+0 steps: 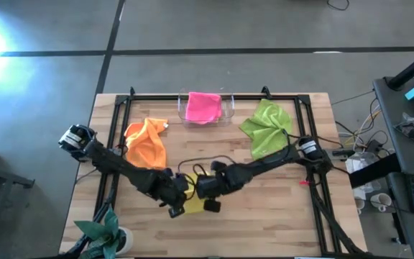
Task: Fold microfiber towels
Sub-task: Fold the yellow microfiber cloth
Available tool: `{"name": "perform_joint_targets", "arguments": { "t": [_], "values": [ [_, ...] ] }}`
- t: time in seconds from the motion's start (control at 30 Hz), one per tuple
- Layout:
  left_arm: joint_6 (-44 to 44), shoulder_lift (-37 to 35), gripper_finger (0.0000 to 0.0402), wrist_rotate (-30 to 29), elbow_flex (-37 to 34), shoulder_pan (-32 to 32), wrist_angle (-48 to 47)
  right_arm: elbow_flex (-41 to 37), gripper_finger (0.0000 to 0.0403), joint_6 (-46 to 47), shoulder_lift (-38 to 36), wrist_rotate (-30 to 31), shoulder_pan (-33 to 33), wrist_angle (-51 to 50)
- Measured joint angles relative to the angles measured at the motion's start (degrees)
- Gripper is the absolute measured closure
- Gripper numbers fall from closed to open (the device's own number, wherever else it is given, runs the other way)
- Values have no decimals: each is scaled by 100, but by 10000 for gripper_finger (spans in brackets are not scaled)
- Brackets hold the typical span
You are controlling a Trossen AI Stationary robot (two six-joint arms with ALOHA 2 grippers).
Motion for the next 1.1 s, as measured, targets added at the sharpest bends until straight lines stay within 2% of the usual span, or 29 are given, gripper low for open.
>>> {"name": "perform_joint_targets", "arguments": {
  "t": [0.37, 0.77, 0.93, 1.1],
  "values": [
    [9, -7, 389, 112, -136, 386, -146, -247, 394, -192, 7, -24, -332, 352],
    [62, -9, 386, 42, -217, 398, -283, -259, 394, -262, 13, -22, -459, 450],
    [68, -13, 361, 43, -217, 398, -290, -261, 394, -250, 13, 23, -459, 481],
    [68, -16, 313, 37, -217, 400, -286, -266, 393, -219, 13, 28, -500, 634]
  ]
}}
